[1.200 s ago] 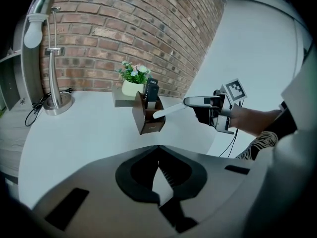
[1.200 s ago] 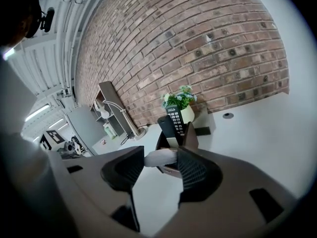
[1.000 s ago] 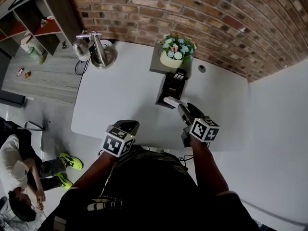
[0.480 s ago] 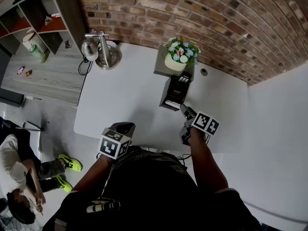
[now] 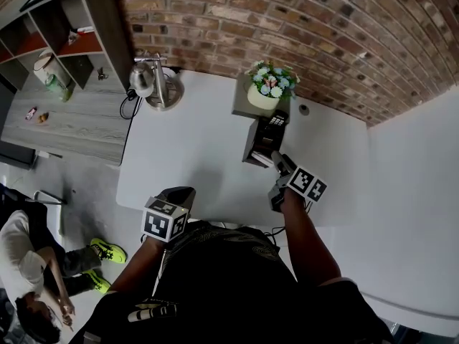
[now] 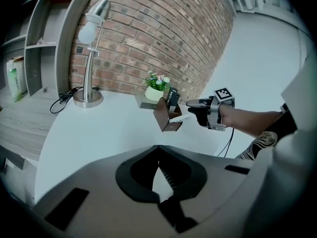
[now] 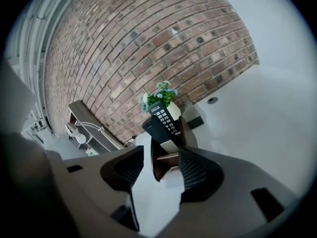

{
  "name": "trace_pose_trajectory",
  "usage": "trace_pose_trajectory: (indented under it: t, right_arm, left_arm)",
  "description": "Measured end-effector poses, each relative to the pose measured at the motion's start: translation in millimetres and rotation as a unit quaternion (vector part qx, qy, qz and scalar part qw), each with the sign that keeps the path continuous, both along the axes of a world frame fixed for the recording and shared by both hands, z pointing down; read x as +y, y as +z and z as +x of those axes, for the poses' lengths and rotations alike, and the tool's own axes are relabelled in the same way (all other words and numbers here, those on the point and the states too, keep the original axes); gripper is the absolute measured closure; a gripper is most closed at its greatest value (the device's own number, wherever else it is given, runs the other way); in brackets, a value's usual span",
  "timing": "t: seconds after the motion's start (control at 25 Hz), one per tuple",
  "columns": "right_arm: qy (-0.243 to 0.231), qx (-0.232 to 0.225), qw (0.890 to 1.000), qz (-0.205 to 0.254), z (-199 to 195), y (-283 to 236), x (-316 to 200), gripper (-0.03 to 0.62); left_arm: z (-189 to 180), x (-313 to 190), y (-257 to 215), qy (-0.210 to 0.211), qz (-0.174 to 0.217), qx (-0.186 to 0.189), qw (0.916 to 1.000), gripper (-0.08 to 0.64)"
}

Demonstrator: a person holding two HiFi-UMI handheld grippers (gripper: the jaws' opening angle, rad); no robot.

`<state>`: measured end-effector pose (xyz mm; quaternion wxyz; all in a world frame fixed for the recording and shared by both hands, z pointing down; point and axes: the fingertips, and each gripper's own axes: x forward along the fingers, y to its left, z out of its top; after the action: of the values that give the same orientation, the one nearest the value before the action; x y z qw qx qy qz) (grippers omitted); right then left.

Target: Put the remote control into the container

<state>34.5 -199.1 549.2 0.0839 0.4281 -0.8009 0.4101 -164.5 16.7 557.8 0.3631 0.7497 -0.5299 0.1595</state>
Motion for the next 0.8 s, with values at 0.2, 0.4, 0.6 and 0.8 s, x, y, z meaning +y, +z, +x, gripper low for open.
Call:
trace_pose_trajectory:
  t: [0.2, 0.4, 0.6, 0.8]
  right_arm:
    - [-0.025, 0.027, 0.998, 0.045, 1.0, -12.7, 24.3, 0.374]
    - [-0.028, -0.012, 0.997, 0.072, 7.3, -33.8, 51.7, 0.376]
    - [-0.023, -0.04, 0.995, 0.083, 16.5, -52.0, 91.7, 0.376]
    - [-0.039, -0.066, 0.993, 0.085, 10.2, -65.0, 131.1, 0.476]
  left_arm:
    - [1.9, 5.1, 2.4, 0.019, -0.002, 0.003, 0.9998, 0.554]
    - [16.7, 5.3, 1.5, 0.061, 0.004, 0.004, 0.9981, 0.555]
    - [34.7, 6.9, 1.5, 0.103, 0.008, -0.001, 0.9946, 0.555]
    - [53.9, 4.2, -18.7, 0.124, 0.032, -0.007, 0.9917, 0.555]
